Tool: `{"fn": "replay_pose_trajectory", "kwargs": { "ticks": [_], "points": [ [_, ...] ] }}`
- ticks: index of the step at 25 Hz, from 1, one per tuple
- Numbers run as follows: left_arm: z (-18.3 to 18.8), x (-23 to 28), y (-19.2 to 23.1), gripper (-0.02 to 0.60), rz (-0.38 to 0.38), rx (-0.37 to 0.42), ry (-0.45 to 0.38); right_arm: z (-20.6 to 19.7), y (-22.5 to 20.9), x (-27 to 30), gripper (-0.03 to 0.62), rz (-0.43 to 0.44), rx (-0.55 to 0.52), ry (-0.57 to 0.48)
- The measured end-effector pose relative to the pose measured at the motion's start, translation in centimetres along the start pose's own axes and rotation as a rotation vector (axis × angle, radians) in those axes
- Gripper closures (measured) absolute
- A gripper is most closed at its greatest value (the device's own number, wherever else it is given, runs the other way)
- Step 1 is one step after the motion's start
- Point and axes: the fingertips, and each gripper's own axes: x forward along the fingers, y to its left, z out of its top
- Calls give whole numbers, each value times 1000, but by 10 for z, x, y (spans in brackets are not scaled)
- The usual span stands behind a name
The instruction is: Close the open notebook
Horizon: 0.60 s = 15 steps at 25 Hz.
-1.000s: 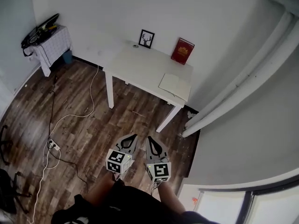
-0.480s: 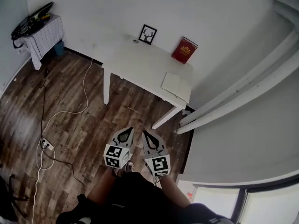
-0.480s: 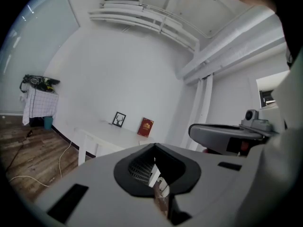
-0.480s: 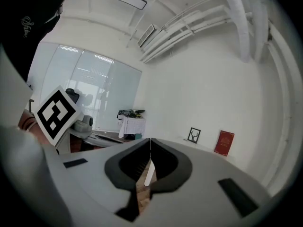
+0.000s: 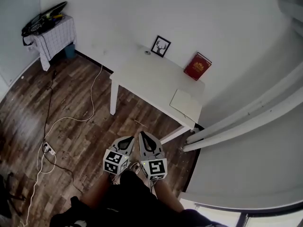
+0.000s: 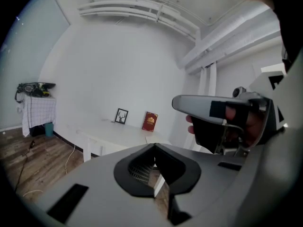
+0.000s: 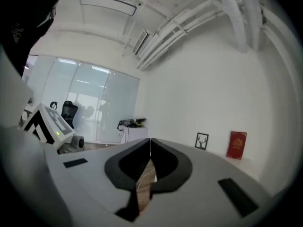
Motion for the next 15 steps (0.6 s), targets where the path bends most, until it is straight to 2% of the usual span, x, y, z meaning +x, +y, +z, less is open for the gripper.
{"fn": "replay_pose_trajectory", "kwargs": {
  "ticks": [3,6,9,12,15],
  "points": [
    [36,38,5,578,-19,45,-27,12,-27,22,571,11,-17,-42],
    [61,84,-2,578,-55,67,-42,3,-77,33,571,-48,-27,-21],
    [63,131,-16,578,-104,90,1,-7,-129,35,571,-132,-91,0],
    [60,174,-29,578,-164,60,52,-19,-173,41,571,-181,-120,28],
    [59,211,-42,578,-216,78,74,-45,-217,47,571,-249,-188,111]
  ]
}}
